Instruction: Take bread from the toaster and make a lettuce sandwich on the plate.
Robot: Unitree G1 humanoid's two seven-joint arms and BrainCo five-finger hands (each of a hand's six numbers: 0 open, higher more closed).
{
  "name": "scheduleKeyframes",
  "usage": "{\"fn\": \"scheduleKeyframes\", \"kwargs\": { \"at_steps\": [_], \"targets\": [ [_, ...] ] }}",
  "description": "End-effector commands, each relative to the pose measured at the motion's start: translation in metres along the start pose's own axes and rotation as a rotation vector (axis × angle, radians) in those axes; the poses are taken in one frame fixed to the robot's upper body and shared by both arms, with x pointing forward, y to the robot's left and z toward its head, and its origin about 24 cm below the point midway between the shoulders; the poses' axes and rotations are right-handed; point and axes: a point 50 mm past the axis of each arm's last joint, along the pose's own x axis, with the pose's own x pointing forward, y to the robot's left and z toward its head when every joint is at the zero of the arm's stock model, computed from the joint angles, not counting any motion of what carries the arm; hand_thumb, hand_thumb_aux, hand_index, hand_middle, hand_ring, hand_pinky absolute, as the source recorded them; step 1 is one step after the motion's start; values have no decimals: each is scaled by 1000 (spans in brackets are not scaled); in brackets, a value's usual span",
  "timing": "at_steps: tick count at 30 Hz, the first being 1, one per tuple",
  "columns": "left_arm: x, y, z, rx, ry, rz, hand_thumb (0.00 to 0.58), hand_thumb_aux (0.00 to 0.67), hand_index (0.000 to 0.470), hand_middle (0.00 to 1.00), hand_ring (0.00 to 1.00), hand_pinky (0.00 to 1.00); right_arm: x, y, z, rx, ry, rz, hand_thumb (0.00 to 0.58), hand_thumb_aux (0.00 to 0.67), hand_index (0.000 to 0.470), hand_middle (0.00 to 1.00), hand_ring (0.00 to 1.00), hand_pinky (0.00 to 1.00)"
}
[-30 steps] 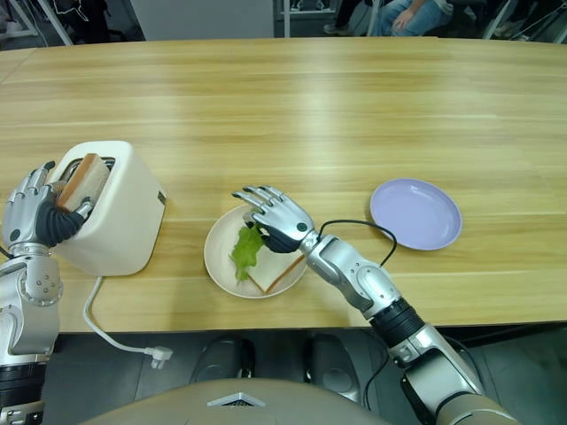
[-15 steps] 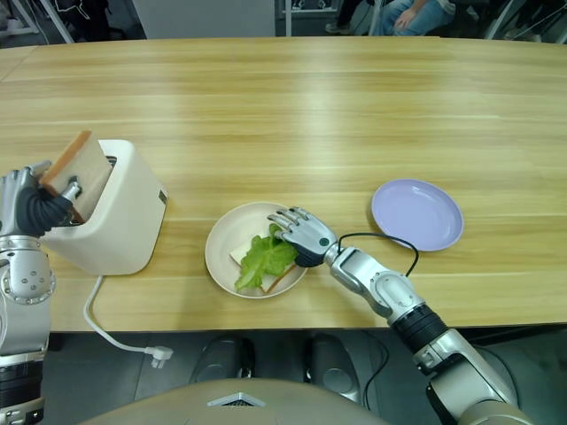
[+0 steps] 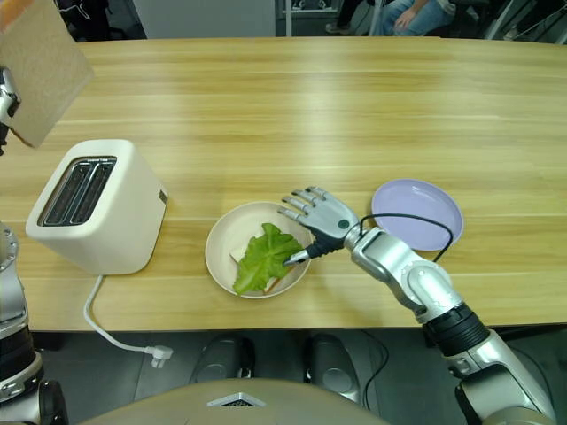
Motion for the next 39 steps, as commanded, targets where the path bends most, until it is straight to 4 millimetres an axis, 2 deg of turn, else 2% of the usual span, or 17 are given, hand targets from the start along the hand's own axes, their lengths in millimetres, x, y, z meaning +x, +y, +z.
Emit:
{"fn": "scheduleKeyframes", "kwargs": {
  "at_steps": [1,4,7,11,15,17,21,29,33,39],
  "targets": [
    [-1,-15,22,-215,-24,-78,580,670,460,1000,1000,1000,-14,-17,-17,-12,64,-30,0,0,0,0,0,0],
    [-12,-39,38,-458,11,-189,580,670,460,1000,1000,1000,-29,-31,-35,5,132,-117,0,0,0,0,0,0],
    [-34,-71,48,-680,109,-324,580,670,460,1000,1000,1000,-44,-40,-44,59,161,-255,0,0,0,0,0,0],
    [-83,-113,59,-879,285,-528,580,670,460,1000,1000,1000,-62,-27,-31,207,129,-407,0,0,0,0,0,0],
    [-127,-137,65,-984,451,-648,580,670,460,1000,1000,1000,-80,-14,-18,263,127,-496,0,0,0,0,0,0],
    [-148,-148,70,-1039,533,-703,580,670,460,1000,1000,1000,-84,-6,-4,276,88,-509,0,0,0,0,0,0],
    [-171,-161,76,-1094,625,-744,580,670,460,1000,1000,1000,-88,7,23,325,-5,-495,0,0,0,0,0,0],
    [-202,-177,79,-1108,755,-741,580,670,460,1000,1000,1000,-88,52,83,433,-167,-320,0,0,0,0,0,0],
    [-205,-182,75,-1084,769,-717,580,670,460,1000,1000,1000,-85,68,96,461,-196,-250,0,0,0,0,0,0],
    [-218,-193,70,-1017,788,-751,580,670,460,1000,1000,1000,-67,83,107,460,-209,-209,0,0,0,0,0,0]
  ]
}}
